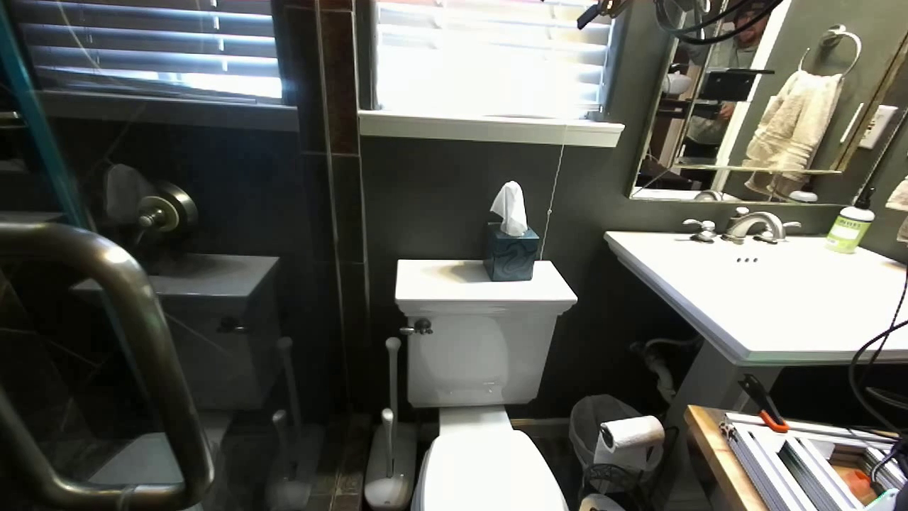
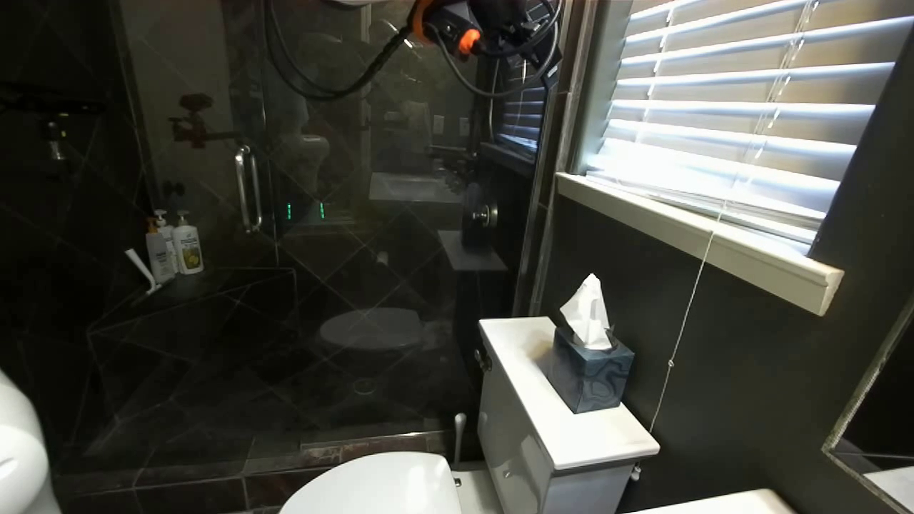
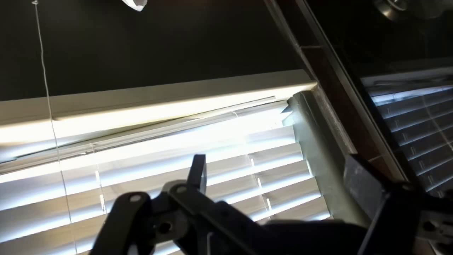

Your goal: Open the blinds

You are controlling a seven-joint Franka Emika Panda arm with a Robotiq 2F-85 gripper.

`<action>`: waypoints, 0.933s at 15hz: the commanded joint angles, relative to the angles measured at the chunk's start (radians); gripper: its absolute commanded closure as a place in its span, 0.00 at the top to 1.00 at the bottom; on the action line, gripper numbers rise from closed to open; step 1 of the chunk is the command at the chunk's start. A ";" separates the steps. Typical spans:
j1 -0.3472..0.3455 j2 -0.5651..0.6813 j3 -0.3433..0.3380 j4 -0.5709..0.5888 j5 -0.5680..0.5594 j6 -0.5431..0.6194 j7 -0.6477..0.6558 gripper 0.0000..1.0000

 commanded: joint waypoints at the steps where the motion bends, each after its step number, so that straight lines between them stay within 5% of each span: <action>1: 0.005 0.001 -0.003 0.003 0.000 -0.001 0.000 1.00; 7: -0.064 0.147 -0.034 0.192 -0.033 0.153 0.073 1.00; 14: -0.251 0.395 -0.068 0.494 -0.303 0.165 0.401 1.00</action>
